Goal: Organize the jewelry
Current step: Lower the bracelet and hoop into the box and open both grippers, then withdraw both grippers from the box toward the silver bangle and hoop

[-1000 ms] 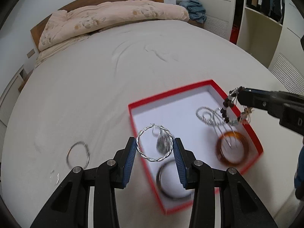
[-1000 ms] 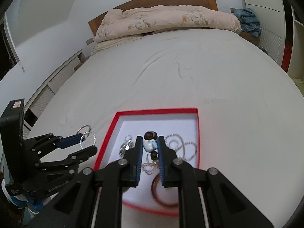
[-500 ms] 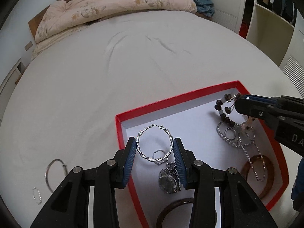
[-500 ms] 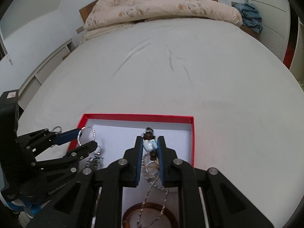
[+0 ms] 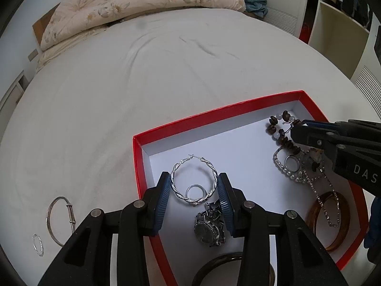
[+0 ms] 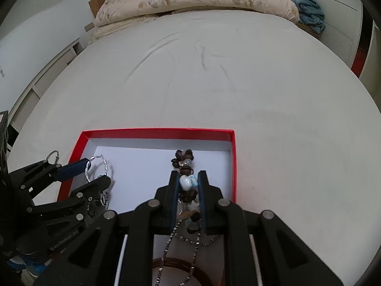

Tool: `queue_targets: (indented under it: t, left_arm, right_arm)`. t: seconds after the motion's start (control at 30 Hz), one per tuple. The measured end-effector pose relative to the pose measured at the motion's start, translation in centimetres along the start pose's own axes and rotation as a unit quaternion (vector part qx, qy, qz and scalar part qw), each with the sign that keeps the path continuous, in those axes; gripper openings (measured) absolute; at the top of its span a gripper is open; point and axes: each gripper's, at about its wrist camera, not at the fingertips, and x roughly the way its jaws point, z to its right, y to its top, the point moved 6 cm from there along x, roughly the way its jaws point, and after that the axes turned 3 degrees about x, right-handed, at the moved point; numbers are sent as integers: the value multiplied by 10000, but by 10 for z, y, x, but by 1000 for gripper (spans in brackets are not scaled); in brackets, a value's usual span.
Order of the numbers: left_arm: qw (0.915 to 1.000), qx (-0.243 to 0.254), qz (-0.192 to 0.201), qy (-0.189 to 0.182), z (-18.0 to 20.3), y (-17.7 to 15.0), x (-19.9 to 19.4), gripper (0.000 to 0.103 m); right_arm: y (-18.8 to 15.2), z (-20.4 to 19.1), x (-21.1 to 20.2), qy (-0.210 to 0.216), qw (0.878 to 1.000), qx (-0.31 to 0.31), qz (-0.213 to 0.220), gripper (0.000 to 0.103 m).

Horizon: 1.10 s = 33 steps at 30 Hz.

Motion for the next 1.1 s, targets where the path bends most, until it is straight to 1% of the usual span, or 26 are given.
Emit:
queue_targets:
  t: [0.17, 0.3, 0.37, 0.4, 0.47, 0.5, 0.6, 0.87, 1.0, 1.1]
  left_arm:
    - [10000, 39, -7, 22, 0, -4, -2, 40]
    - [10000, -3, -28, -12, 1, -4, -3, 42]
    - [10000, 4, -27, -22, 1, -1, -3, 43]
    - [10000, 7, -21, -20, 1, 0, -5, 44]
    - [10000, 1, -7, -26, 1, 0, -7, 46]
    - [10000, -5, 5, -25, 1, 1, -8, 47]
    - [10000, -21, 42, -15, 0, 0, -14, 51]
    - [9998, -127, 175, -24, -6, -7, -41, 54]
    - [9994, -254, 194, -131, -11, -18, -60, 54]
    - [9993, -259, 246, -105, -14, -29, -76, 54]
  right_arm:
    - [0, 4, -4, -104, 9999, 43, 6, 16]
    - [-4, 4, -8, -102, 9999, 17, -19, 17]
    - [-5, 2, -12, -81, 10000, -22, 2, 24]
    - [-6, 1, -14, -56, 10000, -48, 15, 26]
    - [-8, -3, -18, -111, 9998, -140, 31, 35]
    - [-9, -4, -20, -176, 9996, -201, 38, 36]
    - [-11, -4, -28, -145, 9996, -243, 61, 36]
    - [-21, -9, -57, -94, 9997, -181, 140, 36]
    - [-32, -16, -73, -47, 9998, -125, 179, 36]
    - [-40, -23, -86, -19, 9997, -73, 225, 37]
